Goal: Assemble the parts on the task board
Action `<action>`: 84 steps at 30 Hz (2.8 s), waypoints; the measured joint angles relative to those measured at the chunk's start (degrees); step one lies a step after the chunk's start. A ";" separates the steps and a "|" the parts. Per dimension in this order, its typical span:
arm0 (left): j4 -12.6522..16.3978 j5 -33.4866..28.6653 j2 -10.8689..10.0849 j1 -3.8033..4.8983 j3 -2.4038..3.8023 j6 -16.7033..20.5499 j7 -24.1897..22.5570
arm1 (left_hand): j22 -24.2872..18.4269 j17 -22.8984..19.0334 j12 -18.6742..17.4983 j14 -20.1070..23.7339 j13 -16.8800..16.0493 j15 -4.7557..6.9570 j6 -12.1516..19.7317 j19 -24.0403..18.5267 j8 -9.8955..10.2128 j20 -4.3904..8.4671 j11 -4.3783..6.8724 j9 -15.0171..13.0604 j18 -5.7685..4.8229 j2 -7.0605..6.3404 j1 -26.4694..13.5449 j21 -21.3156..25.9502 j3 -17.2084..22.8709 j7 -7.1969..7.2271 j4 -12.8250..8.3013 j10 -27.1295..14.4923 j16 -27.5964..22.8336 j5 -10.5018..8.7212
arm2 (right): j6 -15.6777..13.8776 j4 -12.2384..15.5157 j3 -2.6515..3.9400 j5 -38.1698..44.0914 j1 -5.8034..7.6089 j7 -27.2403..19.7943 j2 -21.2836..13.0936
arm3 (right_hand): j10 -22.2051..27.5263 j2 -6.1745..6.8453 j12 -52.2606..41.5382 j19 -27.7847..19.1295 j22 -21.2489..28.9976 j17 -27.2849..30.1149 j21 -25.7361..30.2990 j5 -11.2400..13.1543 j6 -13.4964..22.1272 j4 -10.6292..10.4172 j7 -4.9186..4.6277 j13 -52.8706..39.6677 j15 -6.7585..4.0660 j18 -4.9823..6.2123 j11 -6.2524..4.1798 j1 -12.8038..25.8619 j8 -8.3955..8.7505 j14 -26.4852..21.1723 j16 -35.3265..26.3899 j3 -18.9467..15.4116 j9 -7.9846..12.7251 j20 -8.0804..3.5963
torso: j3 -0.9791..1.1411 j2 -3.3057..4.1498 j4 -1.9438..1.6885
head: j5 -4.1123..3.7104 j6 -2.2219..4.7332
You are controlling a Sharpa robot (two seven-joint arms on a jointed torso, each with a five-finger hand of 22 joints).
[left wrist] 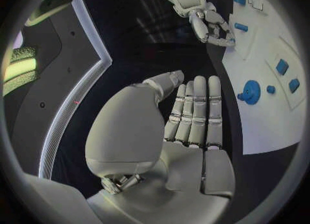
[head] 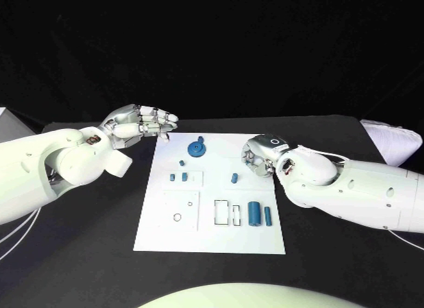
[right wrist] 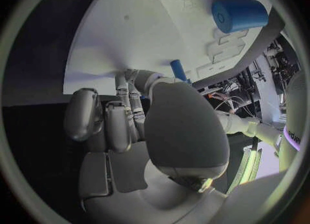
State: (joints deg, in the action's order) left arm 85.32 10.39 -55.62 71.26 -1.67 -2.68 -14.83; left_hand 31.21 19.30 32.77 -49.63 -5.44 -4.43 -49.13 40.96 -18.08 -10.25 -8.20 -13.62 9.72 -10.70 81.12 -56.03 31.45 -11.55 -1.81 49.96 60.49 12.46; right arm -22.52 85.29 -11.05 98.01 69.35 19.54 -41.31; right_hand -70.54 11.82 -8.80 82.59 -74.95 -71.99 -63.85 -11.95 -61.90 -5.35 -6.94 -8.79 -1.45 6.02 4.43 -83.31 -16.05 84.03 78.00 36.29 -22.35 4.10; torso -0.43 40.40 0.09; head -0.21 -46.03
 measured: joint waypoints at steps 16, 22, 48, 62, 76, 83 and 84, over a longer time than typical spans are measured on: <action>-0.45 -0.01 0.00 -0.01 0.00 0.06 -0.04 | -0.29 -0.16 -0.49 0.29 0.27 -0.29 0.20 0.00 0.00 0.00 -0.40 0.05 0.00 0.00 0.00 0.41 -0.31 -0.20 0.00 -1.02 -0.41 0.00 | -6.86 5.00 0.60 -1.12 0.44 0.11 -4.27 | -0.07 -0.23 0.00 0.19 0.01 0.16 -1.21 0.01 -0.36 0.33 0.18 -0.11 0.00 -0.77 -0.05 0.24 -0.06 0.00 -0.22 0.31 -0.16 -0.19 | -0.02 -0.04 0.03 | 0.29 0.43; -0.44 -0.01 0.04 -0.01 0.00 0.06 -0.05 | -0.29 -0.16 -0.49 0.29 0.34 -0.29 0.20 0.00 0.00 0.00 -0.40 0.05 0.00 0.00 0.00 0.40 -0.46 -0.20 0.15 -1.02 -0.41 0.00 | -8.44 8.11 0.75 -2.08 0.57 0.12 -5.48 | -0.16 -0.30 0.00 0.19 0.02 0.16 -1.21 0.01 -0.36 0.33 0.18 -0.11 0.01 -0.76 0.03 0.30 -0.01 0.00 -0.22 0.31 -0.16 -0.19 | -0.07 -0.04 0.09 | 0.74 0.64; -0.35 -0.35 1.88 -0.03 -0.01 0.09 -0.44 | -0.35 -0.21 -0.49 0.29 0.33 -0.29 0.41 0.00 0.00 0.01 -0.60 0.10 0.00 0.00 0.00 0.63 -0.46 -0.41 0.15 -1.22 -0.41 0.00 | -7.99 9.66 -0.25 -2.61 -3.38 -1.68 7.63 | -0.47 -0.28 0.07 0.19 0.04 0.67 -1.21 -0.16 -0.36 0.71 0.18 -0.05 0.01 -0.76 -0.14 0.30 -0.15 0.00 -0.45 0.56 -0.24 -0.19 | -0.23 -0.03 -0.15 | 6.43 -0.68; -0.36 -0.55 2.55 -0.03 -0.02 0.08 -0.47 | -0.41 -0.20 -0.49 0.49 0.33 -0.49 0.40 0.00 0.00 0.01 -0.60 0.09 0.00 0.00 0.00 0.63 -0.46 -0.41 0.15 -1.21 -0.41 0.00 | -5.07 7.93 -0.73 -1.99 -4.78 -1.83 10.43 | -0.58 -0.27 0.09 0.19 0.00 0.78 -1.21 -0.14 -0.35 0.80 0.19 0.00 0.02 -0.76 -0.16 0.30 -0.10 0.01 -0.45 0.63 -0.22 -0.19 | -0.15 0.02 -0.02 | 8.95 -2.27; -0.55 -0.61 2.71 -0.02 -0.02 0.05 -0.41 | -0.47 -0.20 -0.49 0.49 0.38 -0.49 0.40 0.00 -0.21 0.00 -0.60 0.08 0.00 0.00 0.00 0.63 -0.77 -0.41 0.16 -1.21 -0.41 0.00 | -2.79 7.89 -0.93 -1.42 -5.20 -1.75 10.78 | -0.64 -0.27 0.21 0.19 0.01 0.78 -1.20 -0.26 -0.33 0.95 0.21 -0.03 0.02 -0.76 -0.11 0.30 0.02 0.01 -0.45 0.78 -0.30 -0.19 | -0.16 0.03 0.01 | 9.67 -2.99; -0.74 -0.63 2.77 -0.01 -0.02 0.03 -0.33 | -0.46 -0.20 -0.49 0.49 0.38 -0.49 0.40 0.00 -0.21 0.00 -0.60 0.08 0.00 0.00 0.00 0.63 -0.77 -0.41 0.15 -1.21 -0.41 0.00 | -2.37 7.91 -0.94 -1.22 -5.28 -1.75 10.84 | -0.68 -0.26 0.22 0.19 0.01 0.78 -1.20 -0.26 -0.23 0.95 0.31 -0.03 0.02 -0.75 -0.07 0.30 0.02 0.01 -0.66 0.78 -0.30 -0.19 | -0.14 0.03 0.02 | 9.76 -3.12; -0.75 -0.63 2.78 -0.01 -0.02 0.02 -0.32 | -0.46 -0.20 -0.49 0.49 0.38 -0.49 0.40 0.00 -0.21 0.00 -0.60 0.08 0.00 0.00 0.00 0.63 -0.77 -0.41 0.15 -1.21 -0.41 0.00 | -2.35 7.89 -0.93 -1.18 -5.28 -1.74 10.87 | -0.68 -0.26 0.22 0.19 0.02 0.78 -1.20 -0.26 -0.23 0.95 0.31 -0.02 0.02 -0.75 -0.06 0.30 0.02 0.01 -0.67 0.78 -0.30 -0.19 | -0.13 0.03 0.02 | 9.76 -3.15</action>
State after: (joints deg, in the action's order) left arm 84.57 9.76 -52.84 71.25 -1.69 -2.65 -15.15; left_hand 30.75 19.10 32.28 -49.14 -5.05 -4.92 -48.73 40.96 -18.29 -10.25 -8.80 -13.54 9.71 -10.70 81.12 -55.40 30.67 -11.96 -1.66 48.74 60.08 12.46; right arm -24.87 93.18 -11.98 96.83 64.07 17.80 -30.45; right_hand -71.23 11.56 -8.58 82.78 -74.93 -71.20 -65.05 -12.21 -62.13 -4.40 -6.63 -8.81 -1.43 5.27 4.36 -83.01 -16.03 84.04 77.33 37.07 -22.65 3.91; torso -0.55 40.44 0.11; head 9.55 -49.19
